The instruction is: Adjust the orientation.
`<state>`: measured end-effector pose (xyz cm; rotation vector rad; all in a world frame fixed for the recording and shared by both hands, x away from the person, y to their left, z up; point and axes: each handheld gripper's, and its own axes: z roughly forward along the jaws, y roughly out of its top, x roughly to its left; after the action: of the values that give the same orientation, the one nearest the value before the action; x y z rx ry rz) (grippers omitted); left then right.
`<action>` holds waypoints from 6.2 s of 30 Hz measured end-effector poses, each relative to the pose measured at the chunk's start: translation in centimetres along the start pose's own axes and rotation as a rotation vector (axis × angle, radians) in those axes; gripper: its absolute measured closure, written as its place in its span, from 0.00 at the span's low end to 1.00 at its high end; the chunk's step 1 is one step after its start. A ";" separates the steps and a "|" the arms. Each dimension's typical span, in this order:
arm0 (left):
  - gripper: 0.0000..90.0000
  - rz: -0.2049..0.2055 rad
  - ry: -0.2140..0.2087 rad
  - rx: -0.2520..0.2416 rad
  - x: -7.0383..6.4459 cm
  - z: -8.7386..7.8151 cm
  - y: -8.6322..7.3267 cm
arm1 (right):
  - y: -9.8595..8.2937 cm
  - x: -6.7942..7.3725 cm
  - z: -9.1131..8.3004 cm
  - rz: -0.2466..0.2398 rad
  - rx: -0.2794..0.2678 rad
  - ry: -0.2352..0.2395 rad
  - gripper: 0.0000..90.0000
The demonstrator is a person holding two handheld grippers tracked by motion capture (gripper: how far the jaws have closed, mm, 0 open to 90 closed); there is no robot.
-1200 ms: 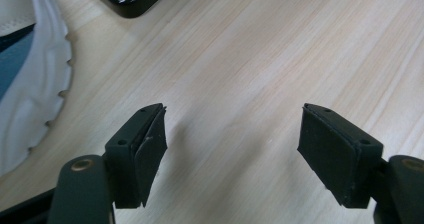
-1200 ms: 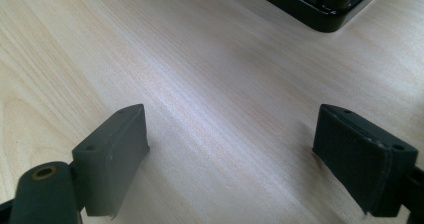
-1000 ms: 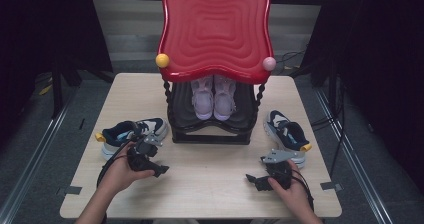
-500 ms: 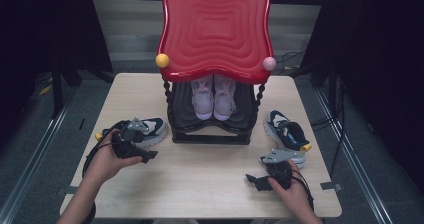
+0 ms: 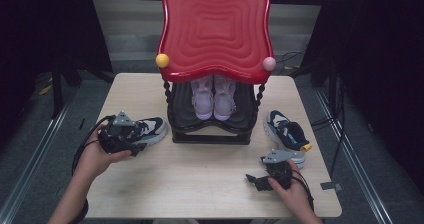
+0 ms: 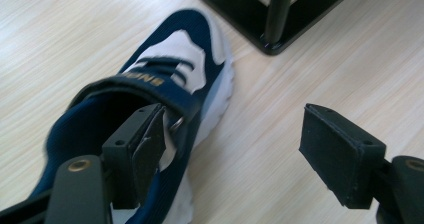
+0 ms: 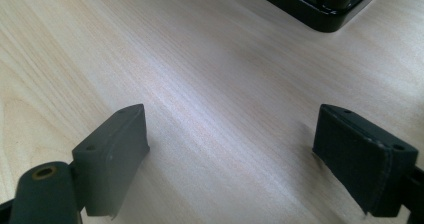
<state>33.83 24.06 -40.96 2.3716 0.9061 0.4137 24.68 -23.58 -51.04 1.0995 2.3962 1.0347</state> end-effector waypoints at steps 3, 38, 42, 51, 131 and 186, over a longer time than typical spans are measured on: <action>0.30 -0.023 -0.009 -0.020 0.4 0.0 -0.2 | 0.0 0.0 0.0 0.001 -0.002 0.004 0.15; 0.63 -0.092 -0.069 0.045 -1.2 1.3 0.5 | 0.0 0.0 0.0 -0.001 -0.002 0.005 0.15; 0.44 -0.012 -0.039 0.046 -1.1 0.8 0.3 | 0.0 0.0 0.0 -0.001 -0.002 0.005 0.15; 0.43 0.062 -0.008 0.102 -0.2 -0.6 -0.7 | 0.0 0.0 0.0 -0.001 -0.002 0.005 0.15; 0.45 0.065 -0.249 0.153 -5.4 1.2 3.5 | 0.0 0.0 0.1 -0.002 -0.001 0.009 0.15; 0.80 0.300 -0.290 0.524 -7.0 4.7 5.5 | 0.1 -0.1 0.1 -0.005 -0.002 0.011 0.14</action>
<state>33.76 14.05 -41.94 2.9601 0.5703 -0.0777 24.80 -23.56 -51.07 1.0889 2.4047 1.0441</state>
